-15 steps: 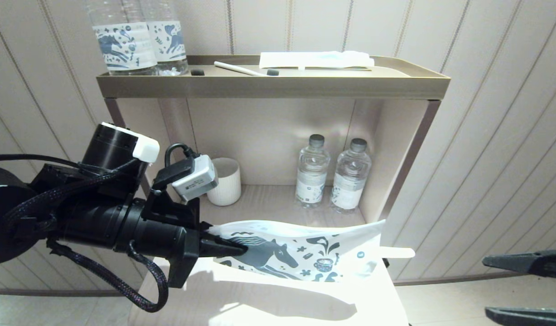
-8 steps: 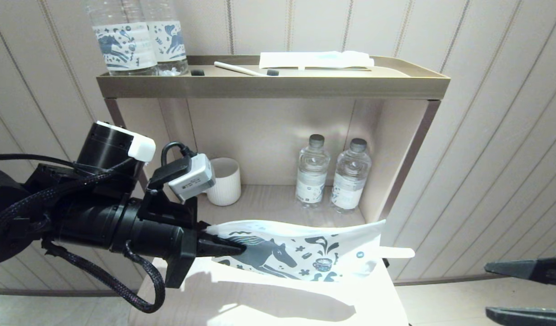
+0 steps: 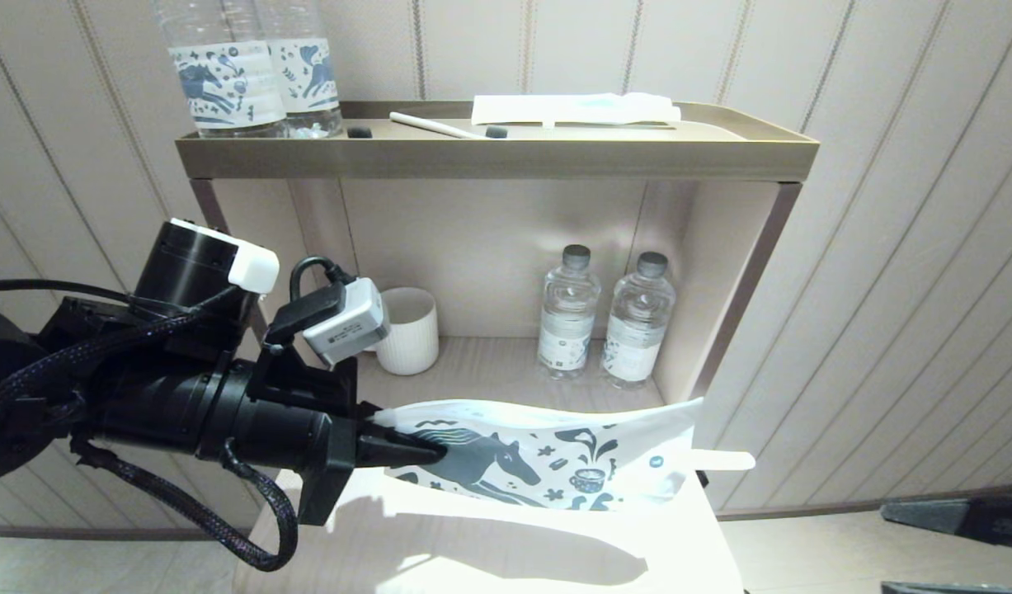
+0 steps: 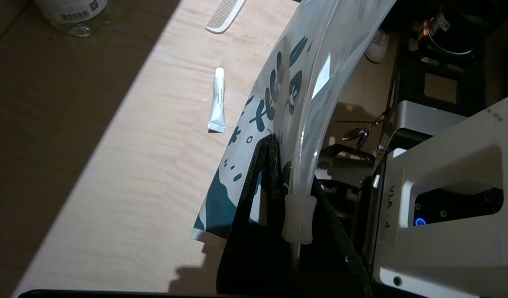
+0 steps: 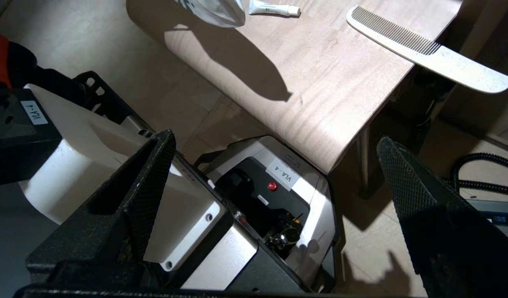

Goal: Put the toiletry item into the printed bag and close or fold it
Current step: Pick up the toothpaste

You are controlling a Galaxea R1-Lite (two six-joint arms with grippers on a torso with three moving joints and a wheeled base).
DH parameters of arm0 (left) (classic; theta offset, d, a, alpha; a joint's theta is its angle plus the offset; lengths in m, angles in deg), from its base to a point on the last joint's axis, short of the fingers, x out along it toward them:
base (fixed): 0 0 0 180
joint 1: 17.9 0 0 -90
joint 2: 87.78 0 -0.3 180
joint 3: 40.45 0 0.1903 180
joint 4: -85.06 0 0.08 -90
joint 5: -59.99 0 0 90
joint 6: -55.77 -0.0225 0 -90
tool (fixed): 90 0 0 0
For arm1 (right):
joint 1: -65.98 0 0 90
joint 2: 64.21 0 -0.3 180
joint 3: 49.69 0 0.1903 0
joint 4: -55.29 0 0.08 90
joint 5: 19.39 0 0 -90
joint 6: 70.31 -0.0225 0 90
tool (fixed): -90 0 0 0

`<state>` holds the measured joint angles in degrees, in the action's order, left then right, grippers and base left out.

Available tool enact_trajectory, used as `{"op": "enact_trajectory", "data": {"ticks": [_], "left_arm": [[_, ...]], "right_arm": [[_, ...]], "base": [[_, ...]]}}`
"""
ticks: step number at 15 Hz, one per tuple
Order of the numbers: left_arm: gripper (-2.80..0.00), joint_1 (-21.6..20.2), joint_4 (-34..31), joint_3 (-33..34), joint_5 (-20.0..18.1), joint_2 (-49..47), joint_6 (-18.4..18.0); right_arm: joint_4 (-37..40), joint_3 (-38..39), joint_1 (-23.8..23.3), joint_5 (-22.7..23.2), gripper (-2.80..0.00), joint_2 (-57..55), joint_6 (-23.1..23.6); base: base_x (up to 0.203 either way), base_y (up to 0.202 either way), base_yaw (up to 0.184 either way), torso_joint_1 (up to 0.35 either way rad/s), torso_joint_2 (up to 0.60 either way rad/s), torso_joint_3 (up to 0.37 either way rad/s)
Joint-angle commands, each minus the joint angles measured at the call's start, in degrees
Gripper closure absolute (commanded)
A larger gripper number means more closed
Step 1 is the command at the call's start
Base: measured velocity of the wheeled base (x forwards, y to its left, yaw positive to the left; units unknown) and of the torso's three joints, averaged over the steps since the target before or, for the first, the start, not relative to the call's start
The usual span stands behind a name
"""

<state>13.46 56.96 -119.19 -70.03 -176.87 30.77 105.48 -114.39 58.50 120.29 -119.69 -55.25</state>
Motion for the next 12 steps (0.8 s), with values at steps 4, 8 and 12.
{"op": "enact_trajectory", "data": {"ticks": [4,8,12], "left_arm": [[0.00,0.0,0.0,0.0,-0.2,0.4,-0.1],[0.00,0.0,0.0,0.0,-0.2,1.1,-0.1],[0.00,0.0,0.0,0.1,-0.2,1.4,-0.1]], "right_arm": [[-0.2,0.6,0.0,-0.4,-2.80,1.8,-2.3],[-0.2,0.1,0.4,-0.3,-2.80,1.8,-2.5],[-0.2,1.1,-0.1,-0.5,0.00,1.3,-2.8]], "base": [[0.000,0.000,0.000,0.000,0.00,0.000],[0.000,0.000,0.000,0.000,0.00,0.000],[0.000,0.000,0.000,0.000,0.00,0.000]]}}
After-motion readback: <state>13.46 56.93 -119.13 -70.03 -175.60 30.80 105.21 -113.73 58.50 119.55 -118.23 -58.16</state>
